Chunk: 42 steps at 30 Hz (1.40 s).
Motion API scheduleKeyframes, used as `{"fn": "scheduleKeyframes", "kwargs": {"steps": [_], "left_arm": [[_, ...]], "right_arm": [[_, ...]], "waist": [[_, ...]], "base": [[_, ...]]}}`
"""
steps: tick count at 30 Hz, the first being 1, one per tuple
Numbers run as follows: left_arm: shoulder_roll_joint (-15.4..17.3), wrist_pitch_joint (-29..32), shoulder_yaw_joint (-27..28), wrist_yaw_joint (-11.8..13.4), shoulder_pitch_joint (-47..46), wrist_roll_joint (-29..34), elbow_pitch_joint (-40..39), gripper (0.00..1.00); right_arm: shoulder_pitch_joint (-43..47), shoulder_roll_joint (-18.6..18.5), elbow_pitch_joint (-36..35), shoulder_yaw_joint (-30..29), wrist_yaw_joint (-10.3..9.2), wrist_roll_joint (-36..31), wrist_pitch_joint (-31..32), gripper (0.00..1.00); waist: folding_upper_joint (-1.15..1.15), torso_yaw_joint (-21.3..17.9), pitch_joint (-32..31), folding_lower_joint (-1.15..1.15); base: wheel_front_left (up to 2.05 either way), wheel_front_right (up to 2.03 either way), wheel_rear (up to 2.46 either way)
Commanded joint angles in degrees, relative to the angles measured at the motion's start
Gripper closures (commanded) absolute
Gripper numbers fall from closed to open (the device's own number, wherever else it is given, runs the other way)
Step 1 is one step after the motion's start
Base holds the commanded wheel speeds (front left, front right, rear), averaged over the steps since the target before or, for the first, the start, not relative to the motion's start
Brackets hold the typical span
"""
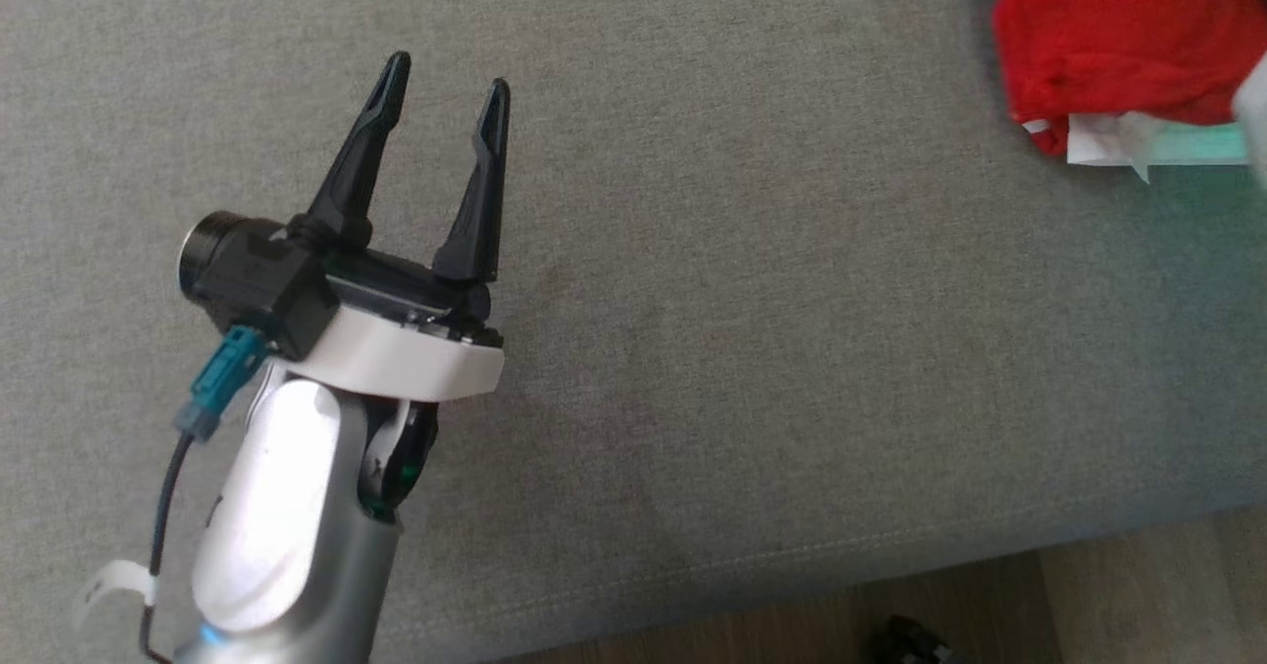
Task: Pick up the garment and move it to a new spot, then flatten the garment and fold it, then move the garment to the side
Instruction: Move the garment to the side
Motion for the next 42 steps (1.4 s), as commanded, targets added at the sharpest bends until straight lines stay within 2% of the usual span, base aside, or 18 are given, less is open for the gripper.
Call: {"fn": "scheduleKeyframes", "kwargs": {"steps": [1, 7, 13, 14, 15, 25, 30, 36, 42], "left_arm": [[0.6, -0.3, 1.9, -0.5, -1.5, 0.6, -1.7, 0.00], [0.6, -0.3, 3.3, -1.1, -1.5, 1.0, -2.0, 0.00], [0.5, -0.3, 3.5, -1.3, -1.5, 1.3, -2.0, 0.00], [0.5, -0.3, 3.5, -1.4, -1.5, 1.3, -1.9, 0.00], [0.5, -0.3, 3.6, -1.4, -1.4, 1.3, -1.8, 0.00], [0.4, -0.3, 4.0, -1.5, 0.2, 0.7, -1.0, 0.00], [0.4, -0.3, 3.7, -0.3, 1.6, -0.7, -1.3, 0.00], [0.4, -0.3, 4.7, 1.5, 4.8, -1.6, -1.7, 0.00], [0.4, -0.3, 6.1, 2.8, 8.8, -1.9, -1.9, 0.00]], "right_arm": [[0.5, -2.3, -1.3, -1.0, 0.37, -0.3, 0.4, 1.00], [3.1, -1.8, -3.2, -8.3, 0.37, -3.4, 4.4, 1.00], [5.6, 0.1, -6.2, -12.8, 0.37, -5.2, 6.3, 1.00], [6.1, 0.7, -6.6, -13.8, 0.37, -5.3, 6.6, 0.57], [6.6, 1.4, -7.1, -14.7, 0.37, -5.4, 7.1, 0.00], [9.2, 5.2, -13.5, -18.9, 0.37, -8.6, 7.9, 0.00], [9.7, 9.3, -16.8, -20.4, 0.37, -8.6, 3.1, 0.00], [13.1, 19.5, -20.1, -21.6, 0.37, -6.7, -5.0, 0.00], [20.6, 30.3, -22.1, -24.1, 0.37, -5.4, -12.6, 0.00]], "waist": [[0.00, 0.1, 0.1, -0.01], [0.00, 0.3, 0.8, -0.01], [0.00, 0.1, 1.0, -0.01], [0.00, 0.1, 0.9, -0.01], [0.00, 0.0, 0.7, -0.01], [0.00, 0.5, -3.9, -0.01], [0.00, 2.4, -8.1, -0.01], [0.00, 4.7, -13.8, -0.01], [0.00, 6.7, -18.6, -0.01]], "base": [[0.00, 0.00, 0.00], [0.00, 0.00, 0.00], [0.00, 0.00, 0.00], [0.00, 0.00, 0.00], [0.00, 0.00, 0.00], [0.00, 0.00, 0.00], [0.00, 0.00, 0.00], [0.00, 0.00, 0.00], [0.00, 0.00, 0.00]]}}
